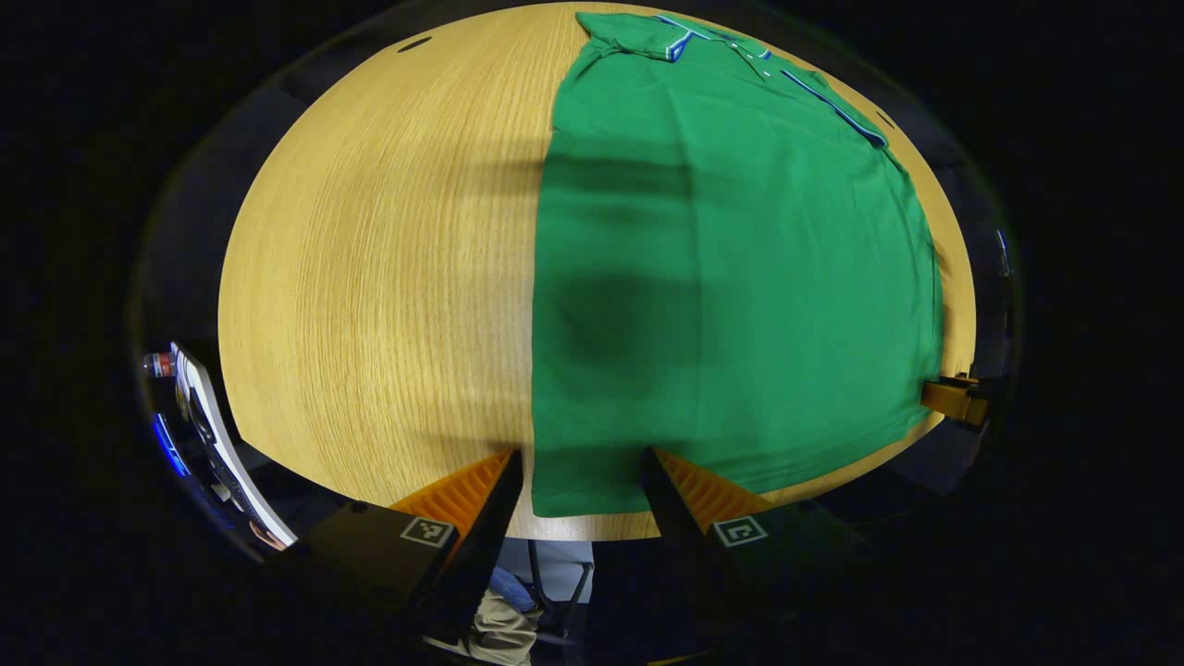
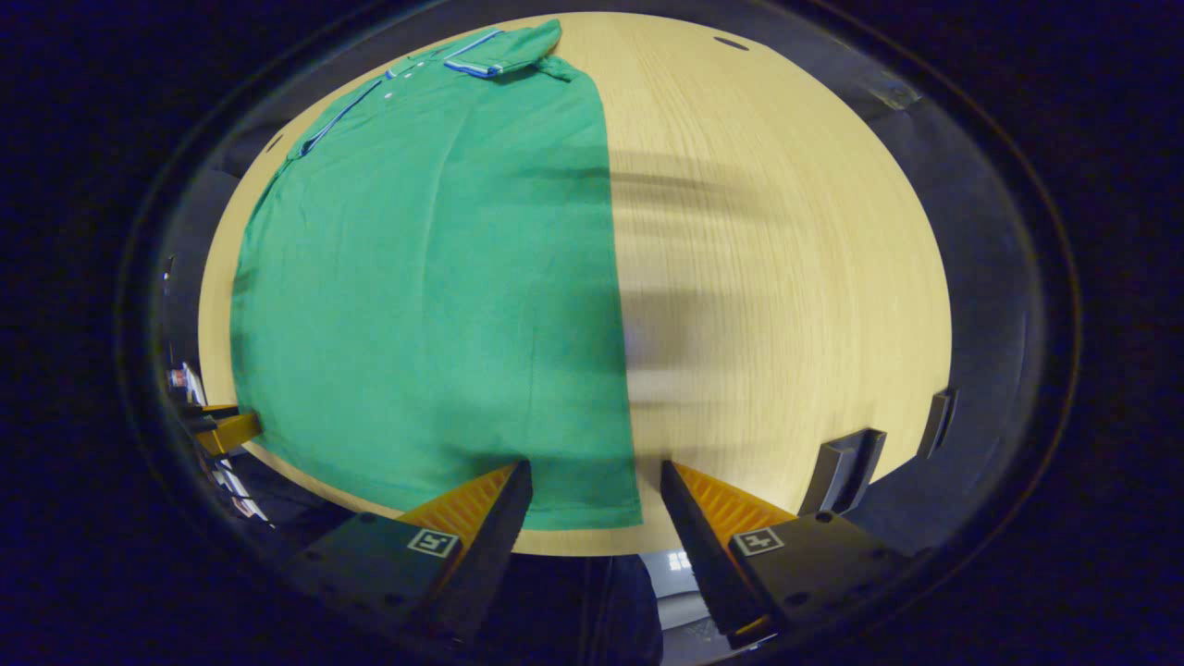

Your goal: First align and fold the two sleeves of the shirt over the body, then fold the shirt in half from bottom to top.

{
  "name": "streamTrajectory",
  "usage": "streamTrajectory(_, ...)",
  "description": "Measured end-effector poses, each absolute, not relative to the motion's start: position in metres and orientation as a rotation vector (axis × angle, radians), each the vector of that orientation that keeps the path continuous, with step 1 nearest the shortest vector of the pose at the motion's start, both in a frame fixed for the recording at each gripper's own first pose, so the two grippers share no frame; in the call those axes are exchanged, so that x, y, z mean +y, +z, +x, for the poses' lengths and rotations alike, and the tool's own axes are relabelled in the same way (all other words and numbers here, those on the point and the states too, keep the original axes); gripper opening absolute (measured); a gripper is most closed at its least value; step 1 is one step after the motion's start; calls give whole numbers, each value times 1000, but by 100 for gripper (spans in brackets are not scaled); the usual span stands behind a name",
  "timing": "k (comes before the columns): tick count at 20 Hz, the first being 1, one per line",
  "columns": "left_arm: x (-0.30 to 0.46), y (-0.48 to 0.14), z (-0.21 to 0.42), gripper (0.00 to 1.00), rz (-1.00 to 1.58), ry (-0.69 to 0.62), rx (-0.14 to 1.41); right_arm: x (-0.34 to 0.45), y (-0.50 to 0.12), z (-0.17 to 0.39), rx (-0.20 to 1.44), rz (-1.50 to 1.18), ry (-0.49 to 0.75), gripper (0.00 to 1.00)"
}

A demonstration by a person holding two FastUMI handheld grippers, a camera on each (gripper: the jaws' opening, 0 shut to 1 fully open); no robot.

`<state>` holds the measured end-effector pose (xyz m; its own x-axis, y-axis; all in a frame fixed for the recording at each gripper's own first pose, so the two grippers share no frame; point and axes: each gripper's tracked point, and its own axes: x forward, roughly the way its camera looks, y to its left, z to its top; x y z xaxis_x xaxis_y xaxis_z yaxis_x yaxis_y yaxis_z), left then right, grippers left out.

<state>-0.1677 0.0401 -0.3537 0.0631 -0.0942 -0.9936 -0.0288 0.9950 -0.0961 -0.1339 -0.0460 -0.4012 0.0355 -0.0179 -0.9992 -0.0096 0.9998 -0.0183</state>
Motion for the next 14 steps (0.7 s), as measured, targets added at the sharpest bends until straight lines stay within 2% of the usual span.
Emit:
streamTrajectory(1,38,-354,-168,83,-94,-56,1508,-46,-401,-135,1538,-30,-3,66)
streamTrajectory(2,37,-353,-168,77,-80,-70,1506,-45,-401,-134,1536,-35,4,64)
streamTrajectory(4,33,-353,-168,52,-72,-79,1507,-44,-401,-134,1537,-43,14,48)
streamTrajectory(5,30,-354,-169,46,-77,-76,1511,-44,-401,-133,1537,-48,22,40)
streamTrajectory(6,27,-352,-168,35,-78,-80,1516,-42,-401,-134,1539,-49,25,35)
streamTrajectory(7,23,-353,-169,29,-81,-81,1519,-43,-402,-134,1534,-49,28,26)
streamTrajectory(8,20,-352,-169,18,-82,-79,1519,-43,-401,-134,1532,-52,33,15)
streamTrajectory(10,19,-351,-168,7,-76,-65,1513,-43,-401,-134,1524,-45,42,15)
streamTrajectory(14,16,-354,-162,4,-90,-70,1498,-43,-396,-130,1498,-21,39,15)
